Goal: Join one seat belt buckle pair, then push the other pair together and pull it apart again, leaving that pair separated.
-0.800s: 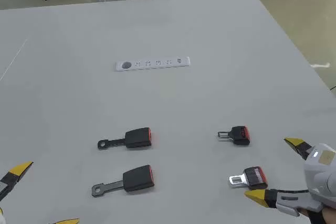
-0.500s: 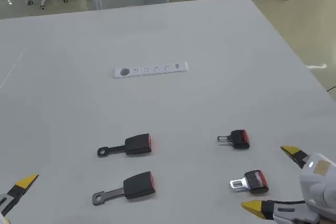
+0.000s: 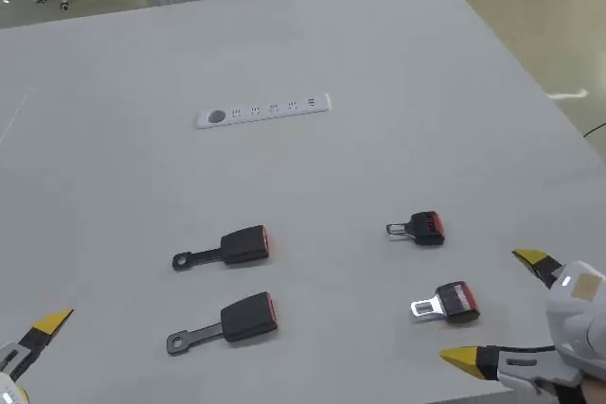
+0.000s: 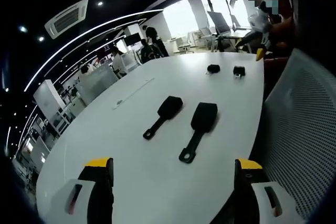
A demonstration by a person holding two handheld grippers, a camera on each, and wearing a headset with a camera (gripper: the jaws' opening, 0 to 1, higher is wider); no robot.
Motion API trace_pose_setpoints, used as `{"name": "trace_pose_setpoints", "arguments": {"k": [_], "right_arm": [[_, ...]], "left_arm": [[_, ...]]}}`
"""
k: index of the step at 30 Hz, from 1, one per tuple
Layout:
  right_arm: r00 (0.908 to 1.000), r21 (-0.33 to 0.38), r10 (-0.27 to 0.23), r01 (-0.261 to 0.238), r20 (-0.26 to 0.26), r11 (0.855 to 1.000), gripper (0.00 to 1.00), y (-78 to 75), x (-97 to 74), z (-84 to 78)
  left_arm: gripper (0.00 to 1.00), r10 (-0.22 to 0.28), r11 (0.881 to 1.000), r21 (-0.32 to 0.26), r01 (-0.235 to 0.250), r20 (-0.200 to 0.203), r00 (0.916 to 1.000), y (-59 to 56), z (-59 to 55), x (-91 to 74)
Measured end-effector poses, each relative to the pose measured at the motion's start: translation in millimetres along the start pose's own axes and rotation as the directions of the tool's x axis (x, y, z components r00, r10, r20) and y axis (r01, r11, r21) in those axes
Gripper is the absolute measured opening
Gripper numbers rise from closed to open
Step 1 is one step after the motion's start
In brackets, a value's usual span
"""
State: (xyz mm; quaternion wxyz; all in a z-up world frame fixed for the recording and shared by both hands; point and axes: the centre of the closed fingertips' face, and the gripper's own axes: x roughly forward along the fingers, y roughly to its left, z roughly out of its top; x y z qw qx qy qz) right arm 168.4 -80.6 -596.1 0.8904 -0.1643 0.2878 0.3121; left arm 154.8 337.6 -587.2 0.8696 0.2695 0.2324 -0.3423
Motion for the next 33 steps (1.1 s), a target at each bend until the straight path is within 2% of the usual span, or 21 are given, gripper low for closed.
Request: {"name": "trace_pose_setpoints", "arguments": {"k": [8,15,22,27,33], "right_arm": [[0.9984,0.023,0.015,-0.017,0.055,1.0,0.99,-0.8,5.8,13.9],[0.999,0.034,0.002,-0.003,0.044,0.999,0.99,-2.7,7.4,11.1],[0.9996,0.031,0.005,-0.006,0.026,0.999,0.99,-4.4,9.0,6.6],[0.9998,-0.026,0.017,-0.016,0.014,1.0,0.99,0.6,10.6,6.0],[0.9996,-0.028,0.024,-0.023,0.016,0.999,0.99,-1.7,11.1,9.6]], "left_arm": [[0.98,0.008,1.0,-0.01,-0.008,-0.003,1.0,4.6,-1.1,1.4],[0.98,-0.012,1.0,0.002,0.012,-0.015,0.9998,-1.2,-2.2,3.7],[0.98,-0.011,1.0,0.008,0.011,-0.03,0.9995,-1.9,-5.5,4.3],[0.98,-0.02,1.0,0.021,0.021,-0.043,0.9989,-6.1,-8.1,4.5],[0.97,-0.015,1.0,0.017,0.016,-0.056,0.9983,-4.5,-12.0,4.3]]}}
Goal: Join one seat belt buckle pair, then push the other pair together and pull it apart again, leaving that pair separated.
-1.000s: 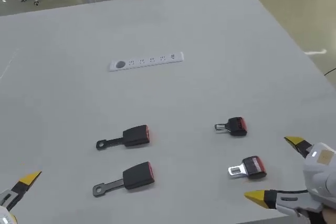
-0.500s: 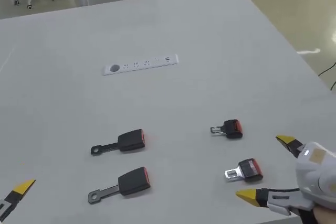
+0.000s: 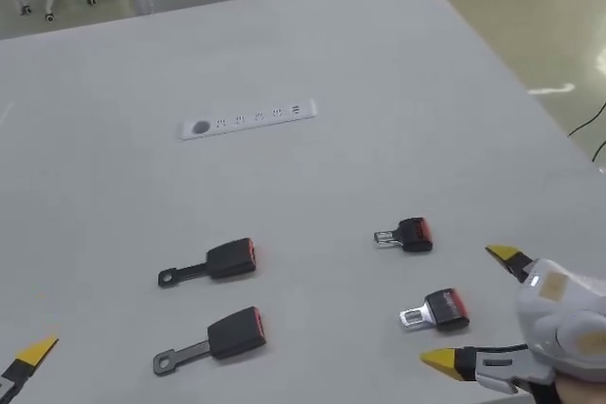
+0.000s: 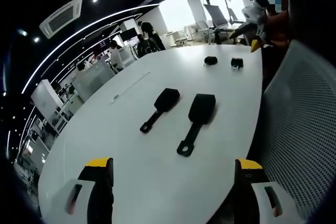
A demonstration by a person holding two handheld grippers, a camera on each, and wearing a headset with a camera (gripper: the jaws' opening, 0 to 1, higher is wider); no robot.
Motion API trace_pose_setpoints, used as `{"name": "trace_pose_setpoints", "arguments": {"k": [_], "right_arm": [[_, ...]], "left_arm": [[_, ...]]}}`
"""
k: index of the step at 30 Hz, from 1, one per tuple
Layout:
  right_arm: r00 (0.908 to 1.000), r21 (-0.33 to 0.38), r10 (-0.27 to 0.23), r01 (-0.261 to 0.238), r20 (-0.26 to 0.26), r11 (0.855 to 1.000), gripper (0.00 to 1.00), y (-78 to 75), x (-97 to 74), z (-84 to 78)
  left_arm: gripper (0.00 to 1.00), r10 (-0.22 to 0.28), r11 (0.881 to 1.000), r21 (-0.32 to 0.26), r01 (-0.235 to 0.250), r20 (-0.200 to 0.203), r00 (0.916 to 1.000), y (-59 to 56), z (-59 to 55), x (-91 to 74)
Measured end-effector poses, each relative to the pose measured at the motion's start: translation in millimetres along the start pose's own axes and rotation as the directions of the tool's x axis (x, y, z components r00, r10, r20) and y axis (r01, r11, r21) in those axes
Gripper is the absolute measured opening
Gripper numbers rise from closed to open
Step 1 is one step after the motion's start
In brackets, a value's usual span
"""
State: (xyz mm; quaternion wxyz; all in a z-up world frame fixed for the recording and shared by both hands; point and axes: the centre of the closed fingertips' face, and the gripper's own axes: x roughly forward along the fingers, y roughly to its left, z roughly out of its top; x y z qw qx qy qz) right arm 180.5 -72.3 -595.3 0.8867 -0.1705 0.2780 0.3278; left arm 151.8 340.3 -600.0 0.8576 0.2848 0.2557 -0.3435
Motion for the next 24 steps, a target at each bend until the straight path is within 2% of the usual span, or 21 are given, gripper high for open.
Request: {"name": "trace_pose_setpoints", "arguments": {"k": [6,12,15,18,21,24], "right_arm": [[0.9998,-0.026,0.019,-0.019,-0.011,0.999,0.99,0.5,-1.9,3.2],[0.9998,-0.022,0.018,-0.018,-0.01,1.0,0.99,-1.3,-13.6,6.3],[0.9997,-0.022,0.023,-0.023,-0.006,0.999,0.99,-0.7,-16.9,5.1],[0.9993,-0.029,0.02,-0.021,-0.031,0.999,0.98,-0.9,-17.6,-4.0],[0.9992,-0.014,0.02,-0.02,-0.036,1.0,0.98,0.3,-18.4,-7.2],[0.9991,-0.024,0.016,-0.017,-0.04,1.0,0.97,1.5,-18.8,-6.6]], "left_arm": [[0.96,-0.004,1.0,0.008,0.005,-0.021,0.9998,-2.1,-5.7,0.8],[0.96,-0.004,1.0,0.008,0.004,-0.041,0.9991,-1.4,-11.8,1.7],[0.96,0.01,1.0,0.002,-0.01,-0.024,0.9997,-0.4,-4.5,-0.1],[0.97,0.039,0.999,0.006,-0.039,-0.006,0.9992,3.5,2.5,-3.9],[0.98,0.027,1.0,0.003,-0.027,-0.001,0.9996,-0.2,7.9,-4.0],[1.0,0.01,1.0,0.027,-0.01,-0.026,0.9996,-5.1,2.4,-2.1]]}}
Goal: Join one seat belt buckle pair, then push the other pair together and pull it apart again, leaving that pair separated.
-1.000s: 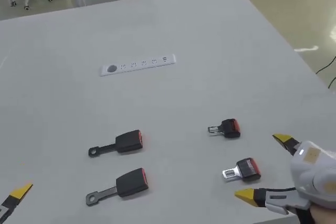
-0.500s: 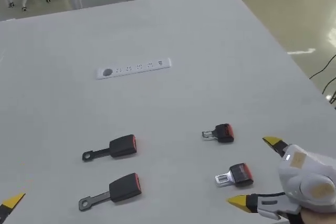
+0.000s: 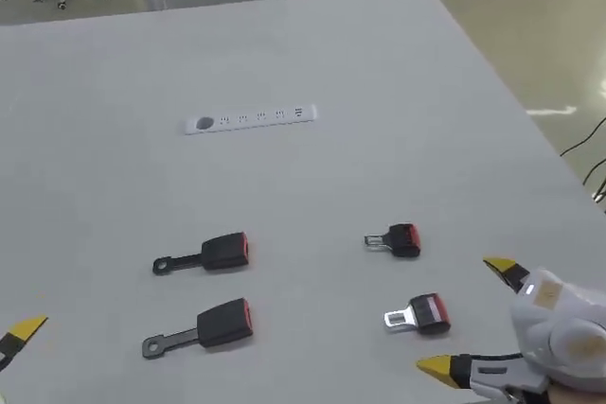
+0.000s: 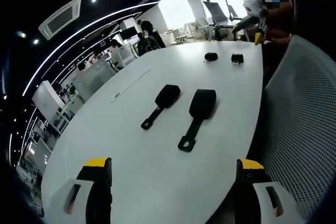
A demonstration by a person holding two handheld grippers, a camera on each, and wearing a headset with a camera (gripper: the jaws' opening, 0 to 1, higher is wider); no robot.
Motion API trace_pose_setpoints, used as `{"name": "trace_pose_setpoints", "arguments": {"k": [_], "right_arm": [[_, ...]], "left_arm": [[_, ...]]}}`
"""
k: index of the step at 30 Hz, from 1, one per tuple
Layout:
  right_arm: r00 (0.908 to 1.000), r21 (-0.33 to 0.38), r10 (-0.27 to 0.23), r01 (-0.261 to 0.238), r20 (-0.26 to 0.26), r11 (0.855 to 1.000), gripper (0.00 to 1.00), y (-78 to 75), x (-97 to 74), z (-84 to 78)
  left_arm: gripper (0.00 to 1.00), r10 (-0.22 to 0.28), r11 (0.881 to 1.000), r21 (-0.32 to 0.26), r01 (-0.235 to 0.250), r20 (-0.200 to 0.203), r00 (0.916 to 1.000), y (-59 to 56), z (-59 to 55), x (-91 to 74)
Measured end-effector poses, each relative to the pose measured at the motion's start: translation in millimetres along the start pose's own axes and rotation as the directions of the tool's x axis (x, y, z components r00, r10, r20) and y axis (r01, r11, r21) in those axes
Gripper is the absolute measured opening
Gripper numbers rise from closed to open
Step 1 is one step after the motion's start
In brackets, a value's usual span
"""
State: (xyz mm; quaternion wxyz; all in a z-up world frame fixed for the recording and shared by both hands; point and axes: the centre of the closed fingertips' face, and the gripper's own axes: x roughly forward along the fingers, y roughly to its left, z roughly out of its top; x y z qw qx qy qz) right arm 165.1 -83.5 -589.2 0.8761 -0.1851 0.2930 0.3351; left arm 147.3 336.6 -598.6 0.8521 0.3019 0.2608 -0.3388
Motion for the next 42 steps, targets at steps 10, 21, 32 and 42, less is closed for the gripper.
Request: {"name": "trace_pose_setpoints", "arguments": {"k": [10,21,32,42], "right_arm": [[0.9989,-0.089,0.03,-0.033,-0.036,0.995,0.86,-5.8,-0.1,-2.6],[0.9891,-0.146,0.115,-0.128,-0.092,0.981,0.68,5.0,6.7,-3.4],[0.9522,-0.233,0.225,-0.271,-0.207,0.934,0.38,5.9,33.3,-18.4],[0.922,-0.26,0.266,-0.34,-0.281,0.904,0.35,-0.7,47.7,-34.4]], "left_arm": [[0.9,-0.016,1.0,0.026,0.016,-0.009,0.9998,7.1,0.9,-2.1],[0.85,-0.12,0.993,0.005,0.12,-0.077,0.9898,-0.3,16.2,33.7],[0.6,-0.258,0.958,0.092,0.272,-0.137,0.9564,-21.6,36.8,89.3],[0.53,-0.357,0.921,0.104,0.375,-0.16,0.9204,-40.0,57.2,117.2]]}}
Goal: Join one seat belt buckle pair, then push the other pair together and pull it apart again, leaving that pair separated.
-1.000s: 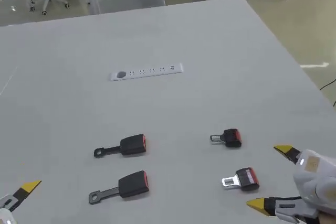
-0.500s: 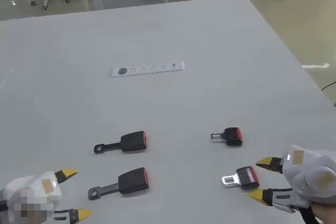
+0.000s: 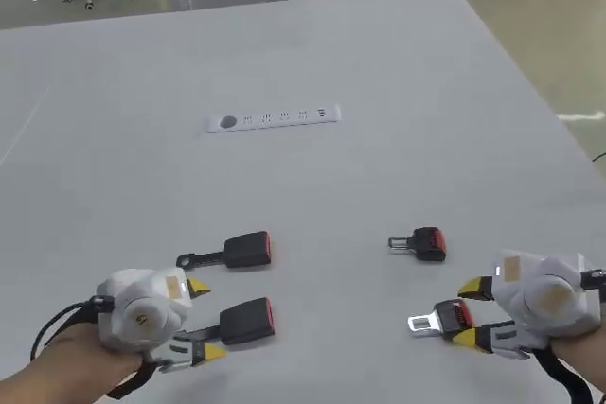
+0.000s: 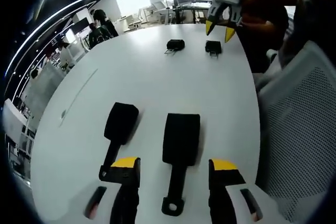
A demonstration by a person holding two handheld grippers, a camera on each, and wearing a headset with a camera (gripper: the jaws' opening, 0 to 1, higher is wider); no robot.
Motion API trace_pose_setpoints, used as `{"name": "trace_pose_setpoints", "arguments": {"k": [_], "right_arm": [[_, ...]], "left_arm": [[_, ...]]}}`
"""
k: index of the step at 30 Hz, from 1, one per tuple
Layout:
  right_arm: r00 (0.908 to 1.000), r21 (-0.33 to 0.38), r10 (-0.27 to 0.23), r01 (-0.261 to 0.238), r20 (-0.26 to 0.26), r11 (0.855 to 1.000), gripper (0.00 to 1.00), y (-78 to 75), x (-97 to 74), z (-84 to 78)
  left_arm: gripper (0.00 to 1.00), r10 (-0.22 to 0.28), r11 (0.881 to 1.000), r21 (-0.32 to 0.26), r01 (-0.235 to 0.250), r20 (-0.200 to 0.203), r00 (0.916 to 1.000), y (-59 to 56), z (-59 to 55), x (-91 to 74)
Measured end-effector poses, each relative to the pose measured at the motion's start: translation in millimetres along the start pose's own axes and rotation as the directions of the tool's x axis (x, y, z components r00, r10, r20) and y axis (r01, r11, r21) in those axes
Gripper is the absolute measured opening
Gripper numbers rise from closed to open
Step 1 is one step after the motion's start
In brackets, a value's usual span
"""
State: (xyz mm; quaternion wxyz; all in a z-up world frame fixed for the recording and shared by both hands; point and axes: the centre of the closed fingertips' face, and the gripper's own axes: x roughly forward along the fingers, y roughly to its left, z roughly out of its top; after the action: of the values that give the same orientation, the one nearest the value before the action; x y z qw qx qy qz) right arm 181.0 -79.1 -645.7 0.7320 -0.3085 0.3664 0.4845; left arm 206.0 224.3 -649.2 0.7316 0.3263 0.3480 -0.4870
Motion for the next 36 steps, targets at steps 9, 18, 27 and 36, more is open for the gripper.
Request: {"name": "trace_pose_setpoints", "arguments": {"k": [9,18,27,36], "right_arm": [[0.9986,-0.072,0.024,-0.028,-0.047,0.997,0.38,-5.5,11.2,-13.7],[0.9904,-0.109,0.102,-0.112,-0.093,0.988,0.35,-2.2,22.4,-15.5],[0.9843,-0.098,0.099,-0.114,-0.146,0.989,0.33,-2.5,24.9,-24.1],[0.9818,-0.127,0.106,-0.127,-0.157,0.984,0.32,-1.7,24.0,-24.3]], "left_arm": [[0.46,-0.068,0.997,0.035,0.07,-0.071,0.9952,-8.8,-2.1,18.6],[0.32,-0.1,0.989,0.094,0.113,-0.136,0.9857,-10.0,-1.3,25.2],[0.32,-0.099,0.966,0.216,0.142,-0.196,0.9756,-12.3,-3.6,30.3],[0.32,-0.116,0.96,0.226,0.165,-0.214,0.9699,-11.8,-5.0,32.9]]}}
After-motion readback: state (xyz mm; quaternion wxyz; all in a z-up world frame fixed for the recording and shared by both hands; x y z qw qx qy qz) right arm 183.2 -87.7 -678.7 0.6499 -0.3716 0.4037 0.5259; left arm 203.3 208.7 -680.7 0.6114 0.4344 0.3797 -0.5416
